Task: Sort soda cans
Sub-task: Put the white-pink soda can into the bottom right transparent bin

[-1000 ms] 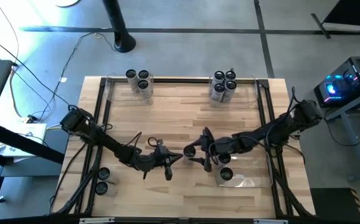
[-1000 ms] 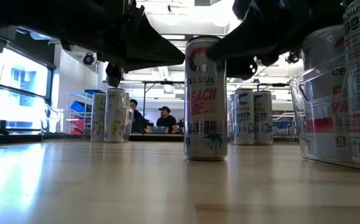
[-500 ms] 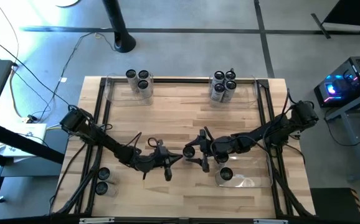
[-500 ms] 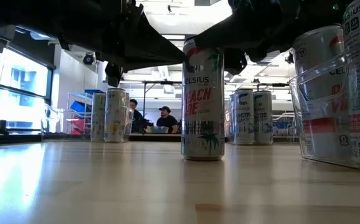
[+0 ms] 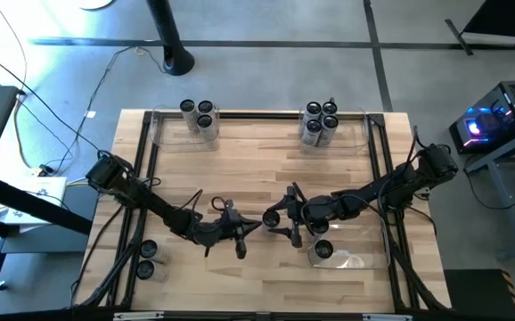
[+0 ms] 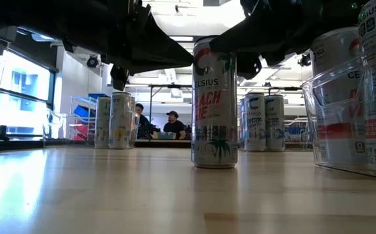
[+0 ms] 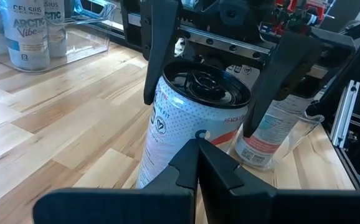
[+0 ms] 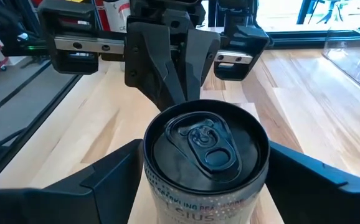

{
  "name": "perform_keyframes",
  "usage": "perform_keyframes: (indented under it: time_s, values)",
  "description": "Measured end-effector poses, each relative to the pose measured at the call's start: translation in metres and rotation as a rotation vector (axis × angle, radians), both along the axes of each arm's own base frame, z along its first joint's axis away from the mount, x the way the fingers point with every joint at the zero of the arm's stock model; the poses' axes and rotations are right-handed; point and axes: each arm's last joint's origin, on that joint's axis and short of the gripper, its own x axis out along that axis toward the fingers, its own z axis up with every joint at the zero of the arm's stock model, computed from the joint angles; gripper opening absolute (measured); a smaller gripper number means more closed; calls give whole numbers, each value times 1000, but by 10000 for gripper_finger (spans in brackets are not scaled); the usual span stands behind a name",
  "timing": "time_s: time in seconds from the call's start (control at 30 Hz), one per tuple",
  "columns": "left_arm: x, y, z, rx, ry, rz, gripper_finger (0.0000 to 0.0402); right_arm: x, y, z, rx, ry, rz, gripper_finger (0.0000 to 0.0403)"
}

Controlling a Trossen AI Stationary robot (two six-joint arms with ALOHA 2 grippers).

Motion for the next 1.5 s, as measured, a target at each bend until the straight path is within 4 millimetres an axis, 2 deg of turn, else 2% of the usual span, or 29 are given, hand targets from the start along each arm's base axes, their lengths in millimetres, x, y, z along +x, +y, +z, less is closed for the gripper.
perform_keyframes:
  time_s: [0.37, 0.63, 0.83, 1.1, 1.2, 1.33, 1.5]
  values:
    - [0, 0, 1, -3, -6, -1, 0, 5, 2, 4, -36, 41, 9, 302]
    - [0, 0, 1, -3, -7, -3, 0, 19, 6, 26, -101, 231, 14, 302]
    - [1, -1, 5, 29, -35, -14, 0, 25, 8, 44, -110, 279, 12, 302]
    - [3, 2, 6, 54, -34, -11, 0, 26, 8, 39, -118, 313, 10, 301]
    - [3, 2, 6, 61, -34, -12, 0, 27, 8, 36, -115, 321, 1, 286]
    - [3, 1, 6, 61, -38, -12, 0, 28, 8, 36, -109, 319, -9, 245]
    - [1, -1, 6, 74, -33, -22, 0, 24, 7, 40, -148, 318, -59, 240]
